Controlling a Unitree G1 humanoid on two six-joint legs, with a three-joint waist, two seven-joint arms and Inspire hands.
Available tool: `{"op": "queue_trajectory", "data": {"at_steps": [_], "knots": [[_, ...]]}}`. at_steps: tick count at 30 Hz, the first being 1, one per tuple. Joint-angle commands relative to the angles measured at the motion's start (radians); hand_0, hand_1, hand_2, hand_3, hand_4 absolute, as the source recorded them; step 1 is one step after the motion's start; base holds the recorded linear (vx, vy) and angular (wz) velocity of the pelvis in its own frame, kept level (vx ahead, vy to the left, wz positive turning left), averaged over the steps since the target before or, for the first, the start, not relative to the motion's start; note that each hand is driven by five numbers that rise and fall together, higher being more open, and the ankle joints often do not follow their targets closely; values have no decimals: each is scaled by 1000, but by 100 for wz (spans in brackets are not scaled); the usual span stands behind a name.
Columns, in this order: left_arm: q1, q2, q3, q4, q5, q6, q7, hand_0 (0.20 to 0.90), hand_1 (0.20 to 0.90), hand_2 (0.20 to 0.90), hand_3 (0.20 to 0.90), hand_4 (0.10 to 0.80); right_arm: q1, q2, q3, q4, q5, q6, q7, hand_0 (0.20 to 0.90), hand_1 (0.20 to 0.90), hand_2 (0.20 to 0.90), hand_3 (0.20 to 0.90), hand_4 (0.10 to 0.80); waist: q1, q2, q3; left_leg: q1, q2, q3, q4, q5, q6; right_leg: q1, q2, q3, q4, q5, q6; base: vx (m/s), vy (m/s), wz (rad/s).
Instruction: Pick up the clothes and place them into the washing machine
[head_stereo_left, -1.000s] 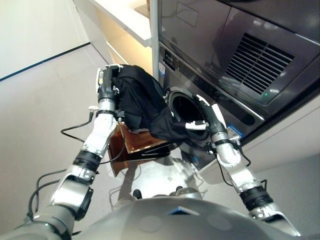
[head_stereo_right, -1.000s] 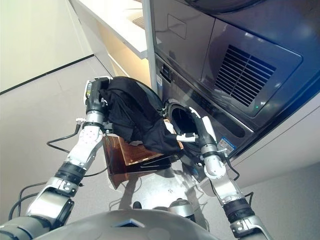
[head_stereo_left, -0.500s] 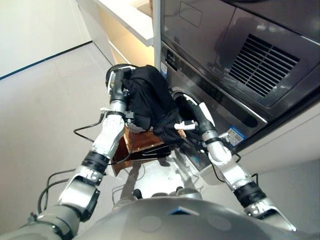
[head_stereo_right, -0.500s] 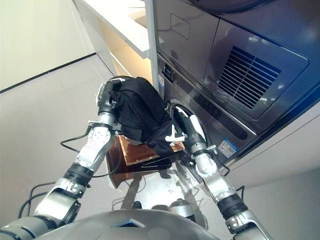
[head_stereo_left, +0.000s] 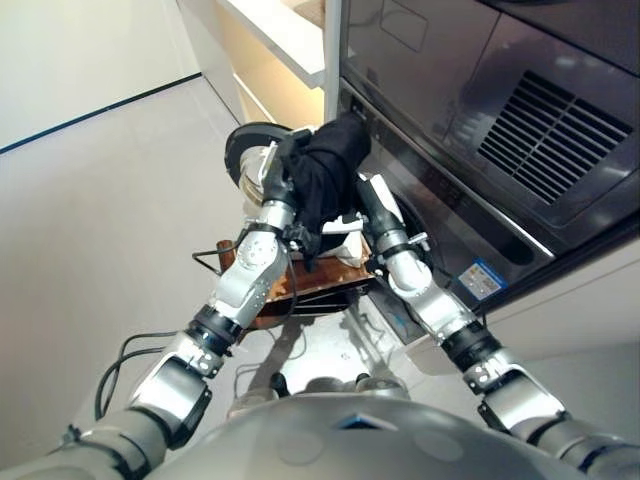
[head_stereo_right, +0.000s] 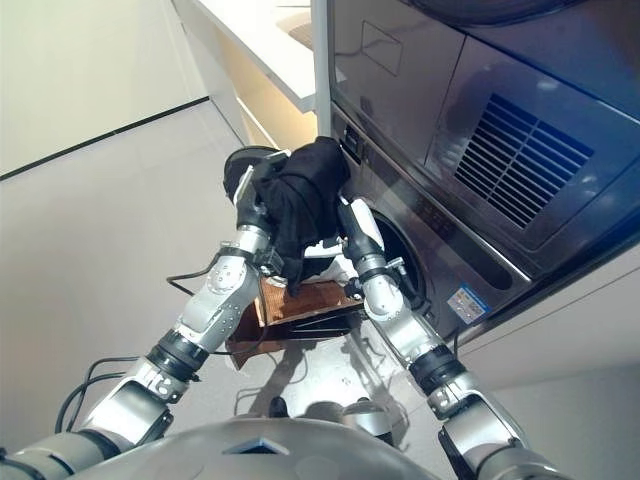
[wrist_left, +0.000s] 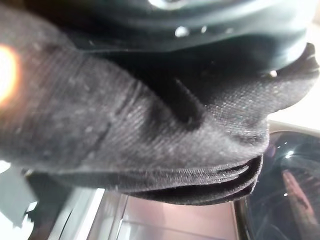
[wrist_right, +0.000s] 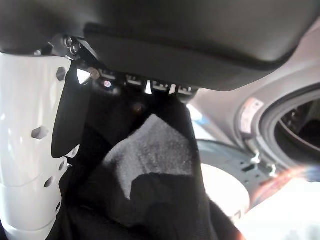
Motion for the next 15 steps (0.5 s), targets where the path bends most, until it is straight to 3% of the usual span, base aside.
{"op": "queue_trajectory", "data": {"at_steps": [1, 10, 11, 14, 15], "knots": [[-142, -44, -1, -127, -31, -98, -45, 200, 200, 200, 200, 300, -143, 40, -15, -22, 11, -66, -53, 900, 900, 900, 900, 800, 36, -2, -78, -5, 42, -4, 26, -53, -62, -98, -21, 7, 92, -21, 18, 0, 0, 0], [-126, -39, 11, -125, -68, -96, -46, 200, 200, 200, 200, 300, -104, 48, -23, -68, 147, -123, -20, 900, 900, 900, 900, 800, 35, 7, -83, 5, 42, -4, 23, -53, -64, -90, -20, 3, 91, -26, 15, 7, -2, 0], [-126, -39, 11, -125, -68, -96, -47, 200, 200, 200, 200, 300, -103, 48, -23, -69, 147, -122, -20, 200, 200, 200, 200, 300, 35, 7, -83, 5, 42, -4, 23, -53, -64, -90, -20, 2, 91, -26, 15, 0, 0, 0], [-118, -40, 19, -118, -78, -98, -44, 200, 200, 200, 200, 300, -89, 54, -28, -68, 191, -138, -8, 200, 200, 200, 200, 300, 35, 5, -84, 7, 44, -2, 22, -52, -65, -87, -19, 1, 89, -27, 15, 0, 0, 0], [-115, -39, 20, -117, -79, -99, -42, 277, 277, 277, 277, 355, -86, 56, -28, -68, 206, -142, -4, 200, 200, 200, 200, 300, 34, 5, -84, 7, 45, -2, 22, -52, -65, -88, -19, -1, 89, -27, 15, 0, 0, 0]]}}
